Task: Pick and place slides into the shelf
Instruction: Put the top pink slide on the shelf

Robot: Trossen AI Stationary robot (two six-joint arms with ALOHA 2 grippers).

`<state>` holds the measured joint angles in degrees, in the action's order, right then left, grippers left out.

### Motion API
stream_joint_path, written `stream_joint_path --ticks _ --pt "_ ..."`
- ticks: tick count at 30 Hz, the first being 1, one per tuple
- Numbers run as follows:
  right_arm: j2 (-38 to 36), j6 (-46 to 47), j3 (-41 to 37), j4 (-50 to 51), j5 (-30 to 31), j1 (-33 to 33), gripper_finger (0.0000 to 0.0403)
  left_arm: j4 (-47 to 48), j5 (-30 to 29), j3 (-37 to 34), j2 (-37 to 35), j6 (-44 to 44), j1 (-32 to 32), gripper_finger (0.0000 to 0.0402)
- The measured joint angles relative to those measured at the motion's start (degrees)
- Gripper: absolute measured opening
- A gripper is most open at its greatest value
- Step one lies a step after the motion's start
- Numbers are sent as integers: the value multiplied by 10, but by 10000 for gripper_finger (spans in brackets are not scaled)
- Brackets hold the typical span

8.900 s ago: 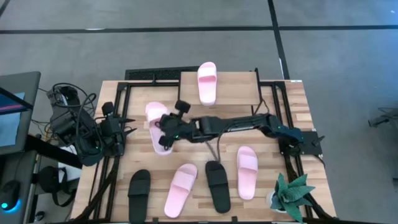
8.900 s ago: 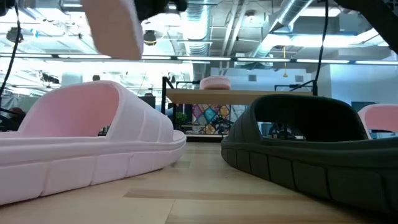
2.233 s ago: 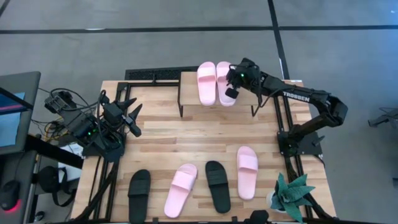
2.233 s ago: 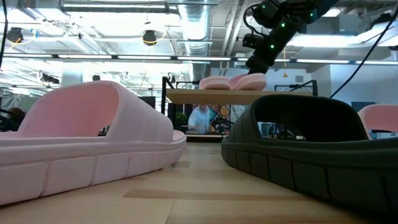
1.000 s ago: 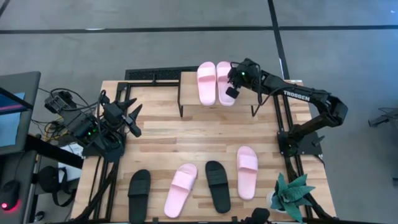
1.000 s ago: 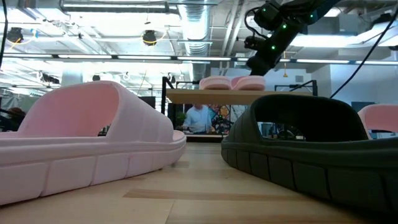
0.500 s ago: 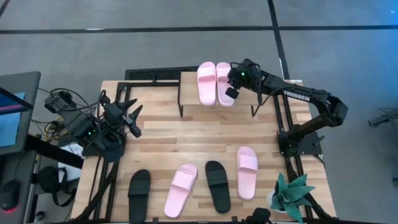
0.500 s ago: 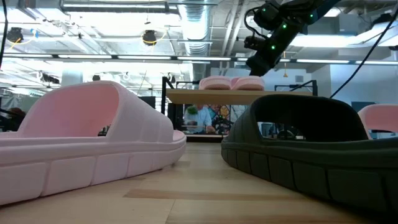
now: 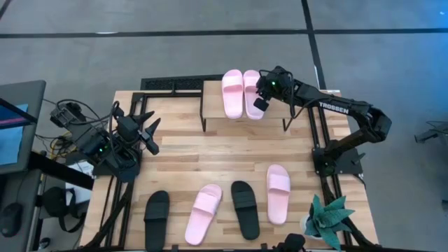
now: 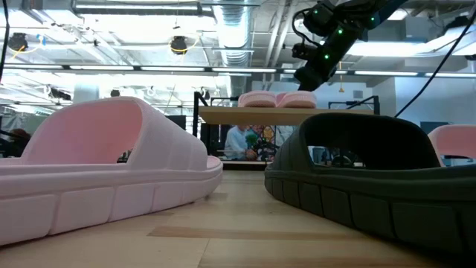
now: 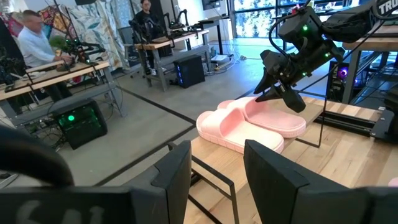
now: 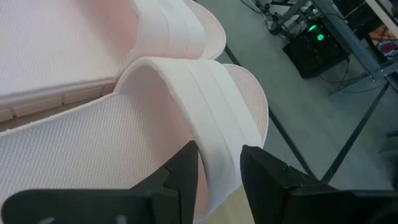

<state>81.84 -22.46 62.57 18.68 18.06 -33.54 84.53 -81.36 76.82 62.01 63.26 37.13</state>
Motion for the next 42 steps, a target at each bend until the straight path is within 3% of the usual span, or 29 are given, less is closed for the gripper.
stream_joint_path --ticks 42 --pt "0 36 0 -7 -2 13 109 0 7 0 0 0 0 139"
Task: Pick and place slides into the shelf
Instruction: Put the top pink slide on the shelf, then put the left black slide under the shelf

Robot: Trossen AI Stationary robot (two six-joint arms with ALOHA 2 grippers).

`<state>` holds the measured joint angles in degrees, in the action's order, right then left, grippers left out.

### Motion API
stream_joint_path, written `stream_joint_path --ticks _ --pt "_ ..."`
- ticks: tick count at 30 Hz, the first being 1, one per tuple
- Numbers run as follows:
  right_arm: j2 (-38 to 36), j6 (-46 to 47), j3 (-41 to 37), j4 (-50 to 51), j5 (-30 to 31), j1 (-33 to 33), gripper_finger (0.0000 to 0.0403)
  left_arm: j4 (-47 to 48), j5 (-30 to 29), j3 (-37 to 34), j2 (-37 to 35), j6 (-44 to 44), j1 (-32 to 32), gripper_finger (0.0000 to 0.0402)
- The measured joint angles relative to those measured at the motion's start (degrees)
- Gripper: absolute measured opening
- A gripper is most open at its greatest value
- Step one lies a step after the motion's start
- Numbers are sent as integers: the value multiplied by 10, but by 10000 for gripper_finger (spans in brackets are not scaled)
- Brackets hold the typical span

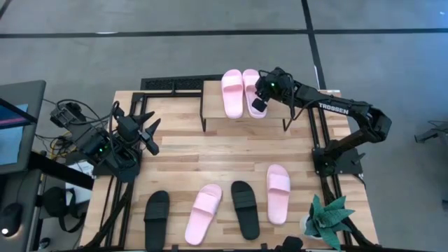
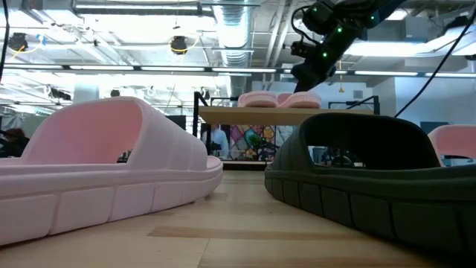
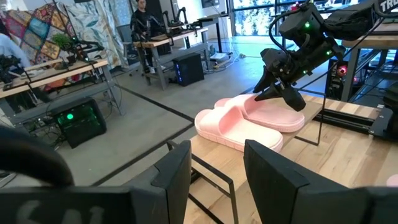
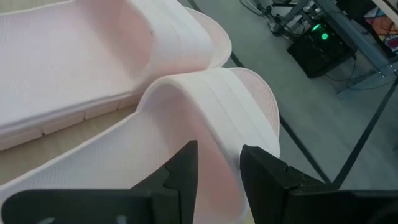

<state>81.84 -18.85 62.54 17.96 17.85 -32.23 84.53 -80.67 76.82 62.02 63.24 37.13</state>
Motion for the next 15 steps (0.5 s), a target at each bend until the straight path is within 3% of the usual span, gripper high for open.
stream_joint_path --ticks 8,15 --pt "0 5 0 -9 2 1 112 0 8 0 0 0 0 139" --pt "0 4 0 -9 2 13 138 0 8 0 0 0 0 139"
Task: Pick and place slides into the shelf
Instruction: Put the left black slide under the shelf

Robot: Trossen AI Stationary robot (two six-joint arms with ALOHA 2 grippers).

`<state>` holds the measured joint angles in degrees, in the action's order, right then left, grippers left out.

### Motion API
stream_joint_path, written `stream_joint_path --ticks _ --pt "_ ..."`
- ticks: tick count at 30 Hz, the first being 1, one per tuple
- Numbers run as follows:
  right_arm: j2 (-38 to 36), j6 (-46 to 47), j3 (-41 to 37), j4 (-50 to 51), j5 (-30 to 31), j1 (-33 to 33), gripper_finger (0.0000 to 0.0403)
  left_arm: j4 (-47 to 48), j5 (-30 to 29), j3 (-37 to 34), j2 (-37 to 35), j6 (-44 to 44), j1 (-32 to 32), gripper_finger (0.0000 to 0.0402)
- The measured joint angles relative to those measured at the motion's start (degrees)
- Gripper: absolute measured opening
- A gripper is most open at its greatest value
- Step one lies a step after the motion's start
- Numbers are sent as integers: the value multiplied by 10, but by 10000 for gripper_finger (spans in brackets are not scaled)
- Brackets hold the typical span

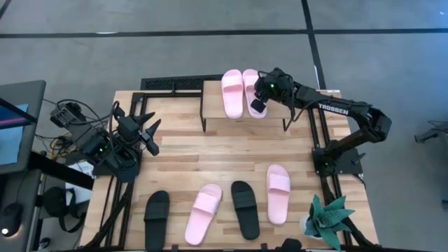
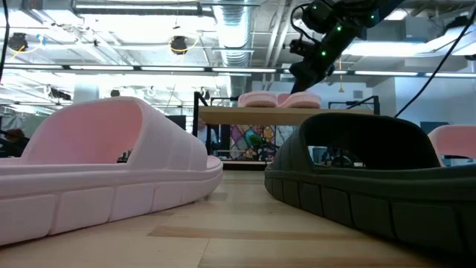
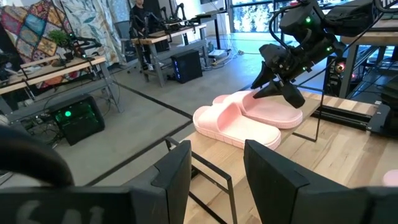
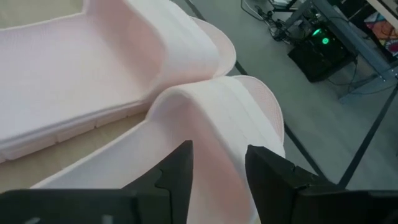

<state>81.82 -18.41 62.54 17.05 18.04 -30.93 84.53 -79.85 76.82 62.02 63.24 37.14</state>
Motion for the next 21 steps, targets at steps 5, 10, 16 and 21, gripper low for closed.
stream_joint_path --ticks 5,10,16,21 --pt "-1 0 7 2 1 9 158 0 0 0 0 0 0 139" --pt "-1 -5 22 6 2 13 169 0 0 0 0 0 0 139" --pt "-1 -12 55 42 4 24 173 0 0 0 0 0 0 139" --pt "-9 -15 96 99 5 45 171 0 0 0 0 0 0 139"
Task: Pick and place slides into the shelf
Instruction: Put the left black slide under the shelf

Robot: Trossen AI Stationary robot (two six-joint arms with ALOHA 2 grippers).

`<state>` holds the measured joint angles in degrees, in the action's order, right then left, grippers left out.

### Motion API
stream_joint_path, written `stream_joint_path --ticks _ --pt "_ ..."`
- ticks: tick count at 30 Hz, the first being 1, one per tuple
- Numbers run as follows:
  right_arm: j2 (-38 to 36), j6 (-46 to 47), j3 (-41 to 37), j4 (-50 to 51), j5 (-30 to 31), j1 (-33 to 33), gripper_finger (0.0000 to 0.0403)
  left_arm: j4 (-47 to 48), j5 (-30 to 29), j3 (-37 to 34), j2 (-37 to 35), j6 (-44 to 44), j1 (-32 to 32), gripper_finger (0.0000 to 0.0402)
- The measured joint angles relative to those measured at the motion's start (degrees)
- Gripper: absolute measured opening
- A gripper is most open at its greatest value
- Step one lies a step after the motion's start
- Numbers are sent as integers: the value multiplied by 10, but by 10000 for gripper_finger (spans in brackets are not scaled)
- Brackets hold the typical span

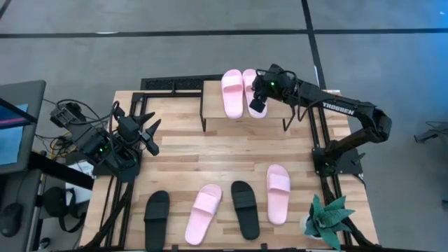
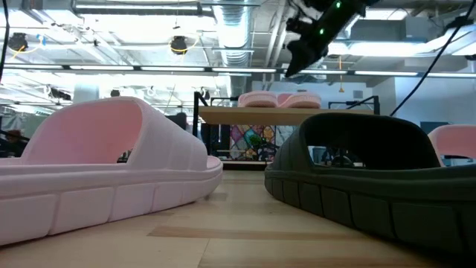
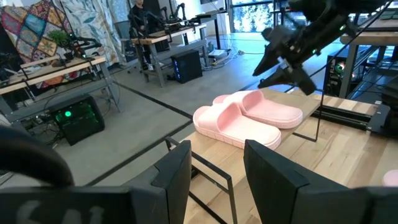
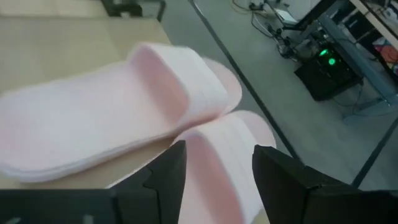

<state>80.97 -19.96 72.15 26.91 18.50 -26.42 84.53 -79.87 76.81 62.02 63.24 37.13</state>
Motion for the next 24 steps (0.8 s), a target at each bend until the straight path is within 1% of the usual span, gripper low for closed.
stream_joint_path --ticks 3,8,12,15,19,21,24 --pt "-18 0 21 29 -1 20 168 0 0 0 0 0 0 139" --pt "-72 3 46 47 -3 68 161 0 1 0 0 -6 0 139" --pt "-124 12 48 49 -4 117 155 -1 32 0 11 -20 0 139" --pt "-158 40 49 59 -5 157 151 -5 82 0 23 -39 0 139" --pt "-192 86 49 73 -5 214 146 -14 175 -1 43 -71 0 139" --pt "-202 108 49 76 -5 244 143 -23 230 -1 51 -86 0 139" --pt "-209 135 49 78 -5 288 139 -43 328 -1 60 -107 1 139"
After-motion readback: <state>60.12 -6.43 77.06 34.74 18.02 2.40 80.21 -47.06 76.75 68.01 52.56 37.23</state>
